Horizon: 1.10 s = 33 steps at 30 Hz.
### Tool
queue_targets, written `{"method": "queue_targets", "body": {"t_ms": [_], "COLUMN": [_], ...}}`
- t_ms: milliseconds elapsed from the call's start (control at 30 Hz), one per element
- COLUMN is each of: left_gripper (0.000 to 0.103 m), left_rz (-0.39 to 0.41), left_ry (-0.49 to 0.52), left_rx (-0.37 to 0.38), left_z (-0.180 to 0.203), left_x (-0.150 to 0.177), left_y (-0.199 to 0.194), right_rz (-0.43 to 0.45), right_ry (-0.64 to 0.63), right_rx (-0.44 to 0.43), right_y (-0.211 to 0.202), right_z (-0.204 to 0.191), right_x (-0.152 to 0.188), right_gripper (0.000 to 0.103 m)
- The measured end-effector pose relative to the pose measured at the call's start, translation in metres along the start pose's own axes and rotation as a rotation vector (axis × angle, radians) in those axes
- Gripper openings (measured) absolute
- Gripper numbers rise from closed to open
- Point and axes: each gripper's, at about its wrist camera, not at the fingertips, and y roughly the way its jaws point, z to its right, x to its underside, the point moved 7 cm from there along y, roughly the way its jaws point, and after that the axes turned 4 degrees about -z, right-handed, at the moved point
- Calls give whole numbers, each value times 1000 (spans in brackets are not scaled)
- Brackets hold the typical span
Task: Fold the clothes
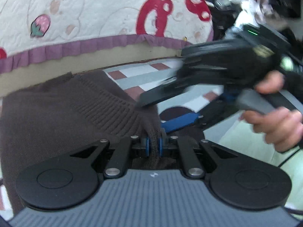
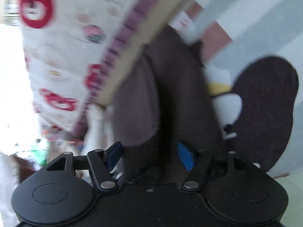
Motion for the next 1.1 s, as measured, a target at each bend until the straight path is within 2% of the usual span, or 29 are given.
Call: {"method": "queue_targets", "body": {"t_ms": [100, 133, 167, 200, 300, 367, 400, 467, 500, 567, 600, 633, 667, 700, 767, 900, 967, 1000, 1100], "left_gripper": [8, 8, 8, 8, 8, 8, 9, 9, 9, 10, 10, 12, 23, 29, 48, 49, 51, 53, 50], "left_rz": [28, 37, 48, 62, 173, 194, 165, 24, -58, -181, -198, -197, -186, -174, -111, -33, -2, -11, -135], "left_ry": [13, 8, 9, 20, 32, 10, -5, -60, -95, -180, -210, -229, -252, -278, -343, -442, -483, -509, -525], "left_rx": [2, 3, -5, -22, 18, 104, 146, 196, 196, 197, 203, 209, 217, 227, 234, 300, 250, 189, -4], "left_z": [3, 3, 2, 2, 4, 8, 12, 20, 22, 18, 15, 9, 2, -6, -23, -47, -62, -73, -96], "left_x": [-3, -5, -9, -13, -33, -44, -45, -30, -17, 10, 16, 16, 12, 6, -6, -18, -18, -14, 17], "left_y": [-7, -10, -14, -19, -47, -56, -52, -21, -3, 17, 17, 11, 3, -5, -21, -43, -44, -39, -11], "right_rz": [-9, 7, 33, 60, 140, 194, 188, 148, 136, 114, 113, 117, 120, 123, 145, 158, 142, 133, 120], "right_ry": [24, -20, -91, -162, -375, -517, -540, -482, -469, -478, -492, -510, -528, -546, -576, -621, -610, -585, -532], "right_rx": [-56, -44, -20, 4, 76, 125, 195, 328, 386, 455, 465, 469, 474, 480, 489, 528, 561, 569, 564], "right_y": [23, 21, 15, 8, -14, -28, -32, -30, -27, -13, -6, -4, -5, -5, -9, -9, -1, 2, 4], "right_z": [-3, -11, -22, -33, -67, -91, -87, -53, -35, -16, -14, -18, -23, -28, -39, -51, -43, -36, -27], "right_x": [-15, -16, -14, -13, -9, -6, -7, -5, -1, 11, 15, 16, 15, 13, 8, -1, 0, 1, 3], "right_gripper": [69, 33, 10, 10, 9, 9, 8, 8, 8, 8, 8, 9, 9, 9, 9, 8, 8, 8, 9]}}
